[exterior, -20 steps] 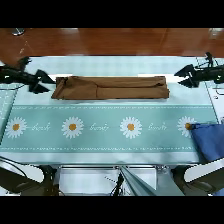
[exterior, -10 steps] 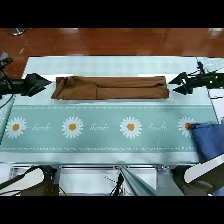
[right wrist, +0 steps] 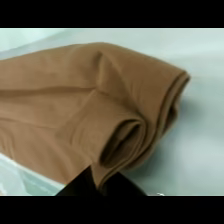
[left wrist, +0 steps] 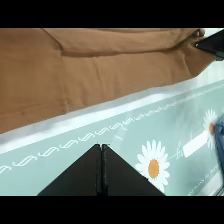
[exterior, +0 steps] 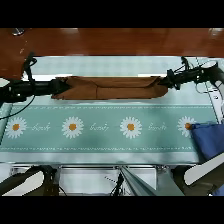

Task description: Fold the shirts.

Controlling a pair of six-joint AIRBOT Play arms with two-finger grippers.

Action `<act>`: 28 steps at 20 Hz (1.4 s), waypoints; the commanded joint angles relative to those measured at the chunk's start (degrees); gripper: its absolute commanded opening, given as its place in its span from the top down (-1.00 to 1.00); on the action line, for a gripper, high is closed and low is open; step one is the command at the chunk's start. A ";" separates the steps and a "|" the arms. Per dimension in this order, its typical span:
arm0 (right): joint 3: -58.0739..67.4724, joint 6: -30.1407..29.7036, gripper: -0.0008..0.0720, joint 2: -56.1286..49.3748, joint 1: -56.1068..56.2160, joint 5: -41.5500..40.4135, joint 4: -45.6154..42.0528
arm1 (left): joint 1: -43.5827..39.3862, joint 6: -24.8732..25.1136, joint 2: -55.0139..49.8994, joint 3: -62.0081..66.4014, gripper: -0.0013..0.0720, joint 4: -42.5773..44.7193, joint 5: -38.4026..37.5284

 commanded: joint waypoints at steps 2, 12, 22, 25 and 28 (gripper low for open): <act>-3.48 1.49 0.92 13.18 0.33 4.02 -12.76 | -6.82 -0.28 -0.55 -0.15 0.90 -0.35 5.27; -38.99 12.48 0.92 69.72 0.33 1.29 -16.44 | -36.85 -7.67 -19.12 16.83 0.90 0.02 20.87; -40.35 16.31 0.92 81.46 0.37 1.51 -12.13 | -60.17 -18.97 -42.12 37.97 0.90 -0.50 10.54; -40.33 15.72 0.92 80.78 0.37 0.94 -10.67 | -59.78 -18.93 -42.01 41.07 0.90 -0.66 8.76; -40.33 14.01 0.92 79.67 0.39 0.92 -6.45 | -50.90 -19.71 -39.87 42.47 0.90 -0.66 5.60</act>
